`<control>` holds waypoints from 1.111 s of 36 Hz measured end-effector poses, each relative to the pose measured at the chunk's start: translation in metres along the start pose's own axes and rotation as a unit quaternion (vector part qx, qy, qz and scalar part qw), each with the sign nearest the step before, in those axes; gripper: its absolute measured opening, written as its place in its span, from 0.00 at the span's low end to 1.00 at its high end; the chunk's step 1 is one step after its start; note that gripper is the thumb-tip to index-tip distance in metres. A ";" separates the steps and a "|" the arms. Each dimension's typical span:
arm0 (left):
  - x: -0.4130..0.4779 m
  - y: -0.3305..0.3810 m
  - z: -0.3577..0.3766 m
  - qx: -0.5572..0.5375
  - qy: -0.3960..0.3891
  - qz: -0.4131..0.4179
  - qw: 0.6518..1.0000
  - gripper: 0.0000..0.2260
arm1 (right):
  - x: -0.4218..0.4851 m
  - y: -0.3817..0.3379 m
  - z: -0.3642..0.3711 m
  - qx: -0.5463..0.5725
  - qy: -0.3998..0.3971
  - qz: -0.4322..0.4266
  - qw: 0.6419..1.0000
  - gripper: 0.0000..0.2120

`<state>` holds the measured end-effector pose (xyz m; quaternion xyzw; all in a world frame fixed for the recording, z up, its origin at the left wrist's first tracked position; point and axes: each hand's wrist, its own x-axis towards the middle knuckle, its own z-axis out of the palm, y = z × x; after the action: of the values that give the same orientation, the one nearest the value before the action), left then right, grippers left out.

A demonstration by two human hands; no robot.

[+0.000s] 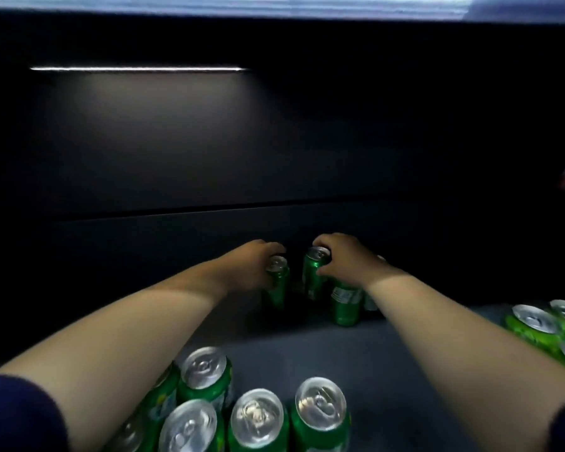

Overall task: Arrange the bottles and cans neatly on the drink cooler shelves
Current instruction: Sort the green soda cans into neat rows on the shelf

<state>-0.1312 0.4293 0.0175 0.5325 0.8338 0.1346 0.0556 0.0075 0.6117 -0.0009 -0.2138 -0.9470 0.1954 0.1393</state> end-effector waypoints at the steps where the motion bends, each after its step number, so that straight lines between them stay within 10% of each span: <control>1: 0.007 -0.001 0.002 0.008 -0.012 -0.007 1.000 0.35 | 0.004 0.000 0.003 -0.008 -0.011 0.003 1.000 0.31; 8: 0.033 -0.004 0.013 0.036 -0.067 -0.012 0.997 0.39 | 0.032 -0.001 0.013 -0.016 -0.069 0.016 0.997 0.42; 21: -0.010 -0.004 0.005 -0.022 -0.028 -0.011 0.999 0.23 | -0.008 -0.035 0.006 -0.016 -0.071 -0.066 0.995 0.32; 40: -0.117 0.056 0.009 0.060 -0.075 -0.045 0.994 0.25 | -0.115 -0.061 -0.003 -0.116 -0.105 -0.158 0.975 0.30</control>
<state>-0.0307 0.3469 0.0190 0.5051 0.8572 0.0413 0.0917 0.0871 0.5089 0.0075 -0.0544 -0.9944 0.0807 0.0421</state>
